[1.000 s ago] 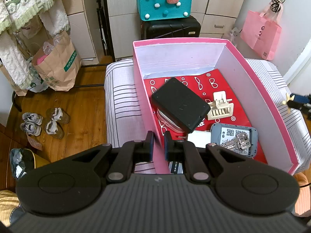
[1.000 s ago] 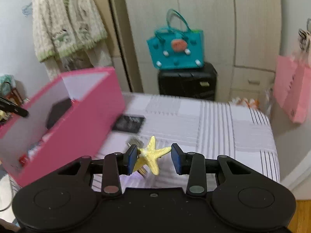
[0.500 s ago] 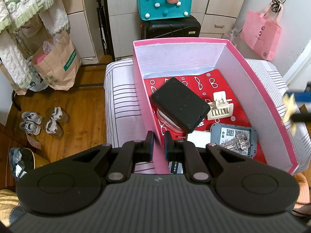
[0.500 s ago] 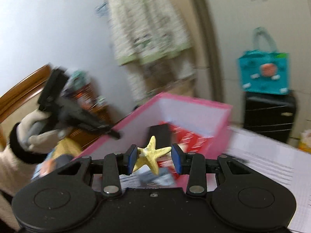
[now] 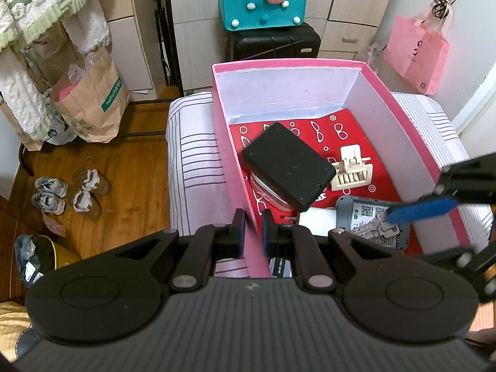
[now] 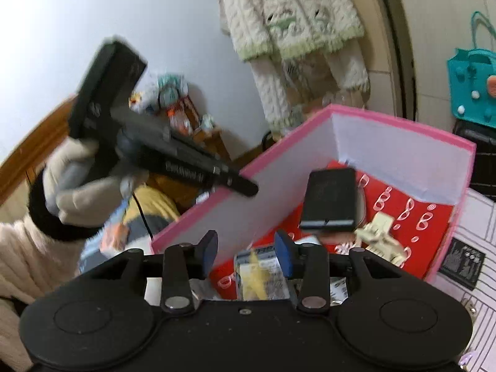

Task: Organize rigid objects
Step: 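Carry the yellow starfish into the pink box and release it, then grasp the AA battery with the right gripper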

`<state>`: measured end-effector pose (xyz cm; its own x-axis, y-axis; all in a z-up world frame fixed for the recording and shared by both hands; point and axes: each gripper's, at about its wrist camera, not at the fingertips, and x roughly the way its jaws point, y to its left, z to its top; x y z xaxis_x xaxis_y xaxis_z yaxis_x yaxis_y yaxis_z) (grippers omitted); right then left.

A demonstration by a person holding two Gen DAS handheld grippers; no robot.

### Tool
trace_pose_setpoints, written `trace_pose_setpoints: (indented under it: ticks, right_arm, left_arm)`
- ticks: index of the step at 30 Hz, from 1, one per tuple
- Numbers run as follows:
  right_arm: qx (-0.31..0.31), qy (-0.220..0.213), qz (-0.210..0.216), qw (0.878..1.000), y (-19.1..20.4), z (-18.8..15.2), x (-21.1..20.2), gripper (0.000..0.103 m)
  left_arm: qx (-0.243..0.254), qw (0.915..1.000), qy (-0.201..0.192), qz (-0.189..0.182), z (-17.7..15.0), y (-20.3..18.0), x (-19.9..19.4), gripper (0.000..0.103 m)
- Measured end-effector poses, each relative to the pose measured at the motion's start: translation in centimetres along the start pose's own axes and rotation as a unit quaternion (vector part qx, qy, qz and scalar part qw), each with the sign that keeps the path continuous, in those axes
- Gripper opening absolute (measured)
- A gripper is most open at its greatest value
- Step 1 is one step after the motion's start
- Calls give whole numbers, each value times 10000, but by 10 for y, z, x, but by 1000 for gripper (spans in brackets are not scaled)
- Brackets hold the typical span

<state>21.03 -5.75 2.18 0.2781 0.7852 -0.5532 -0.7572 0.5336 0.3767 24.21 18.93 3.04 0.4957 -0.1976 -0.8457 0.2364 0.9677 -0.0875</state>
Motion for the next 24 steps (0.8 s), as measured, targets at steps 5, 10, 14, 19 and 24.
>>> trace_pose_setpoints:
  ticks: [5, 10, 14, 19, 24]
  right_arm:
    - [96, -277, -297, 9991, -7, -3, -30, 46]
    - [134, -614, -825, 9946, -17, -21, -64, 53]
    - [392, -773, -1553, 9841, -31, -39, -93, 74]
    - [772, -587, -2020, 9746, -47, -67, -110, 74]
    - [821, 44, -2646, 9608, -57, -89, -96, 73]
  left_arm:
    - [-20, 10000, -13, -35, 0, 0, 0, 10]
    - [-33, 10000, -27, -42, -1, 1, -1, 10]
    - [22, 10000, -6, -32, -1, 1, -1, 10]
    - [89, 10000, -1, 21, 0, -2, -1, 10]
    - [225, 9997, 21, 95, 1, -5, -1, 10]
